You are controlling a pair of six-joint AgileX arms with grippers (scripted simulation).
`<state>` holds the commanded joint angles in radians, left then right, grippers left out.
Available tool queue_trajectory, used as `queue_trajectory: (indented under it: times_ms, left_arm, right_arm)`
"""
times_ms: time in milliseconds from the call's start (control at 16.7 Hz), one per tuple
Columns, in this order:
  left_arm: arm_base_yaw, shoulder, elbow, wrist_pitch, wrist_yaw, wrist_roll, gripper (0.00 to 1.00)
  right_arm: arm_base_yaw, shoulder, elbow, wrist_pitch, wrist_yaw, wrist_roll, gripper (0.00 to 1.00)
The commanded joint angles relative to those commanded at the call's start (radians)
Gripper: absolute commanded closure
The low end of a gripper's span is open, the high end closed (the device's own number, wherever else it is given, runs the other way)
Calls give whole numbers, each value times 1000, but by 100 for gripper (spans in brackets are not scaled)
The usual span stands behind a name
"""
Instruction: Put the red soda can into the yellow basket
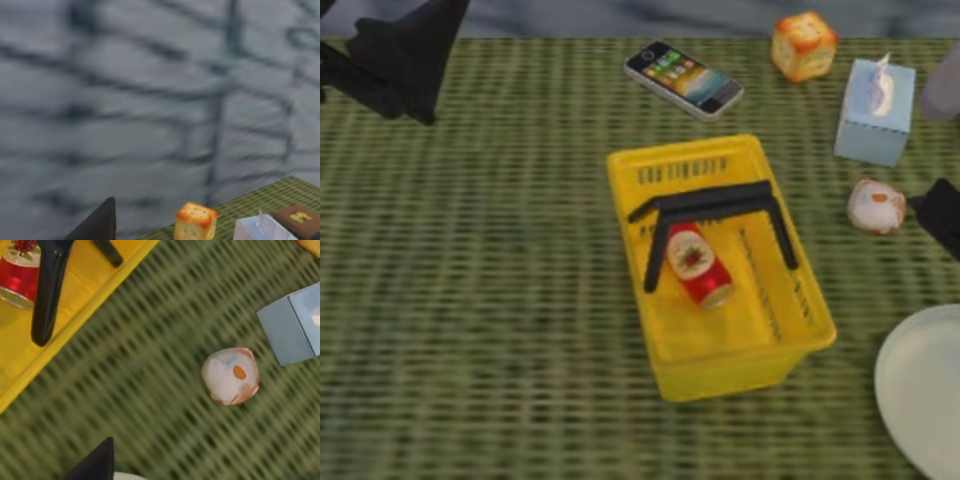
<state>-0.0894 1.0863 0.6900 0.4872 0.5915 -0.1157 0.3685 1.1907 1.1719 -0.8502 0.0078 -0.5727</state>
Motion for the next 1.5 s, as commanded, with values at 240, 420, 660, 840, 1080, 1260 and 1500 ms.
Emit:
queue_trajectory:
  times_ms: [240,420,660,840,1080,1260,1500]
  left_arm:
    - [53,-450,-271,-212,-240,13,0]
    - [81,-742,-451,-339,-391,45,0]
    - [102,-998,-621,-447,-533,92,0]
    - [109,-1080,-684,-484,-586,114,0]
    - [109,-1086,-690,-487,-591,116,0]
    - [109,-1086,-690,-487,-591,116,0]
    - [109,-1086,-690,-487,-591,116,0]
  right_arm:
    - [132,431,423,-289,-6,-197,0]
    - [211,697,688,-465,-8,-316,0]
    - [283,950,941,-630,-7,-428,0]
    - [306,1036,1026,-687,-5,-466,0]
    - [308,1043,1033,-692,-4,-469,0]
    - [306,1040,1015,-676,-5,-470,0]
    - [308,1027,936,-611,-5,-469,0]
